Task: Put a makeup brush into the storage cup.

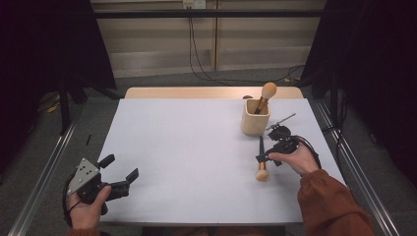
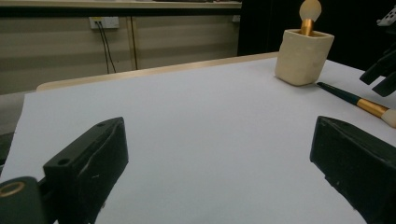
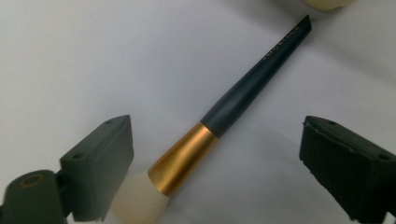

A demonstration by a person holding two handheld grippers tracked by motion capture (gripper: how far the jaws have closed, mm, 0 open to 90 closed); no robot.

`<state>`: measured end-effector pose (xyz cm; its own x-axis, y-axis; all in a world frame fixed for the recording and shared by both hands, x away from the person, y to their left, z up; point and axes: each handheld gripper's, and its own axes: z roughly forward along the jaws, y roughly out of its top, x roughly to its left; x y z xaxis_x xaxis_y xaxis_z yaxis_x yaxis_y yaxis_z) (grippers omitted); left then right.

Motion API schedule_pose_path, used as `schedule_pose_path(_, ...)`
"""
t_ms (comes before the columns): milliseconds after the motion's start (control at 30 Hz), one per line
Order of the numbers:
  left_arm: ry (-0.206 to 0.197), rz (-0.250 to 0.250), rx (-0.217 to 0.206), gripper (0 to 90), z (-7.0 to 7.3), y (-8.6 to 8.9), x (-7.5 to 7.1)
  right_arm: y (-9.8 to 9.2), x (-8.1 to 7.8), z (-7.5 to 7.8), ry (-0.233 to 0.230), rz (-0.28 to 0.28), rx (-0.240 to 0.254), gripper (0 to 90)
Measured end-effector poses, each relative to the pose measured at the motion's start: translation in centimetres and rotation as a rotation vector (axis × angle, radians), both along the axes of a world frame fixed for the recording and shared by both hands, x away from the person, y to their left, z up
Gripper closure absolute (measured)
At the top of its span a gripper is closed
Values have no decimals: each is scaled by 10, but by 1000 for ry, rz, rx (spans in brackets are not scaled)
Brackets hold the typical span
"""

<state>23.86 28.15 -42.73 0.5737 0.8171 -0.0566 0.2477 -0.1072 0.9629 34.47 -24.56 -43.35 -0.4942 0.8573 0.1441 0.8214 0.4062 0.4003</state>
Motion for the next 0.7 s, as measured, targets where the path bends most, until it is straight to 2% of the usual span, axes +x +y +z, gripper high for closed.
schedule_pose_path(300, 0, -4, 0, 43, 0, 0, 0, 13, 9, 0, 47, -14, -44, 177)
schedule_pose_path(467, 1, -7, 3, 43, 0, 0, 0, 19, 13, -3, 108, -34, -81, 190)
schedule_pose_path(700, 5, -12, 6, 43, -1, -1, 0, 21, 15, -9, 169, -45, -109, 287)
